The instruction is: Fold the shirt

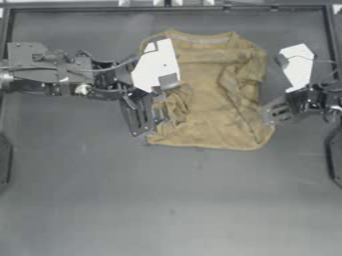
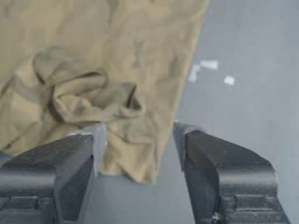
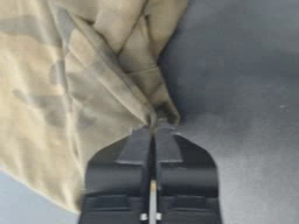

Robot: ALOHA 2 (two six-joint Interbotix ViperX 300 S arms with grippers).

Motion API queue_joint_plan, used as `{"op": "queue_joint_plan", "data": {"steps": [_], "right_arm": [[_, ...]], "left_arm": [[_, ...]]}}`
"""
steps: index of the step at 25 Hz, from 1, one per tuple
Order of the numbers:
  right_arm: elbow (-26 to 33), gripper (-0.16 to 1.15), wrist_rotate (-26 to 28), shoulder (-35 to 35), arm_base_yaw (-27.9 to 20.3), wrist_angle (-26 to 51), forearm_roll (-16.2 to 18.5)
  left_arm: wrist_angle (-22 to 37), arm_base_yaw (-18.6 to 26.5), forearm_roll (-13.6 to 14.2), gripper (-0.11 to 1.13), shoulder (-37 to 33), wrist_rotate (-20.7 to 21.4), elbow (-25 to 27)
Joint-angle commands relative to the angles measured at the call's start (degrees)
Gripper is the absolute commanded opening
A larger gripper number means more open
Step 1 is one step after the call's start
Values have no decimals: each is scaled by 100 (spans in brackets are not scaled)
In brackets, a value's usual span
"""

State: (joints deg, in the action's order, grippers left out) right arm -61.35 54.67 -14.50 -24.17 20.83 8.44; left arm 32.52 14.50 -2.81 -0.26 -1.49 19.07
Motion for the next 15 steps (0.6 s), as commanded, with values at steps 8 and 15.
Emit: {"op": "queue_joint_plan", "data": {"steps": [8, 15], "right_arm": [[1143, 5, -9, -325, 598, 483, 26], [1564, 5, -9, 149, 870, 325, 9]], "left_arm": [[-18, 9, 9, 85, -475, -9, -35], [-18, 9, 9, 85, -431, -9, -26]]}}
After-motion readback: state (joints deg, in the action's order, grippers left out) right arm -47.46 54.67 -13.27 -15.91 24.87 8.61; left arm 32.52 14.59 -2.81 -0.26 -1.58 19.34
